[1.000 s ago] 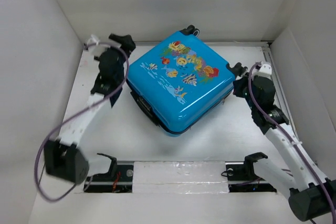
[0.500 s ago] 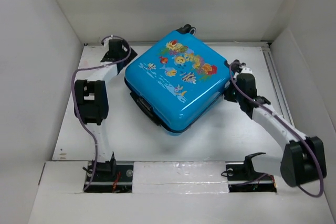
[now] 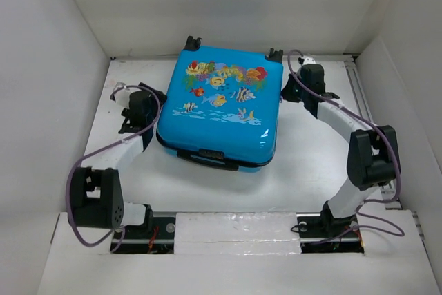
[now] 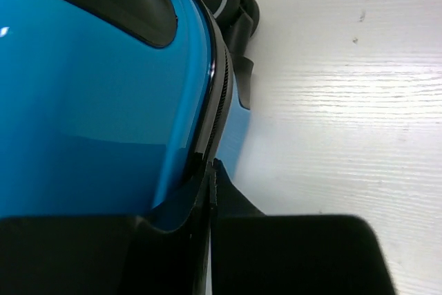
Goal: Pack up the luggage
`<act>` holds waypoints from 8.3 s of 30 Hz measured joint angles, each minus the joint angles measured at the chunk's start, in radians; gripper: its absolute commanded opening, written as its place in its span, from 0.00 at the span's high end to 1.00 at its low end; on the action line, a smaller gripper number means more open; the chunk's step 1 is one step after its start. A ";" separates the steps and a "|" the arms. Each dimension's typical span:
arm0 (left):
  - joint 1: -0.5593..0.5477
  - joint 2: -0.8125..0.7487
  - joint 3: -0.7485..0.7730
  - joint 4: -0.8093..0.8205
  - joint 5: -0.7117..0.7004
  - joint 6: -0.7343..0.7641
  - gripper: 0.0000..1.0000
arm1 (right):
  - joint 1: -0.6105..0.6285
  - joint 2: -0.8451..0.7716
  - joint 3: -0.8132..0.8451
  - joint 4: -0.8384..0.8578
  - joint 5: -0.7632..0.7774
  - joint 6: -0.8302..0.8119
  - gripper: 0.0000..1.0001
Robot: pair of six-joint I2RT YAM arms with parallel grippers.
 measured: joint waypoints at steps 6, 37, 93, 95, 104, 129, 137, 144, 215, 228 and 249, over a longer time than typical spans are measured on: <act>-0.044 -0.092 0.130 -0.024 0.054 0.006 0.17 | -0.016 -0.095 -0.064 -0.002 -0.007 0.037 0.44; -1.474 -0.205 -0.010 -0.204 -0.354 0.136 0.93 | -0.017 -0.797 -0.933 0.348 -0.505 0.100 0.83; -1.062 -0.241 -0.428 0.173 -0.129 -0.113 0.66 | 0.272 -0.565 -0.971 0.777 -0.346 -0.111 1.00; -1.066 -0.212 -0.410 0.171 -0.136 -0.100 0.66 | 0.300 -0.581 -0.971 0.756 -0.316 -0.098 1.00; -1.048 -0.031 -0.303 0.171 -0.196 -0.063 0.66 | 0.509 -0.847 -0.981 0.447 -0.004 0.025 1.00; -1.042 0.067 -0.187 0.141 -0.188 0.010 0.31 | 1.007 -0.644 -0.717 0.175 0.611 0.192 1.00; -1.058 -0.453 -0.317 -0.059 -0.367 0.006 0.30 | 1.006 -0.608 -0.683 0.173 0.509 0.192 1.00; -0.892 -0.739 -0.240 -0.173 -0.629 0.007 0.40 | 1.004 -0.609 -0.683 0.181 0.460 0.196 1.00; -0.790 -0.387 -0.463 0.191 -0.478 -0.060 1.00 | 0.844 -0.424 -0.475 0.025 0.327 0.037 1.00; -0.873 -0.379 -0.447 0.161 -0.550 -0.112 1.00 | 0.842 -0.229 -0.348 0.145 0.185 -0.014 1.00; -0.924 -0.647 -0.203 -0.109 -0.623 0.096 0.08 | 0.555 -0.681 -0.270 -0.054 0.137 -0.045 1.00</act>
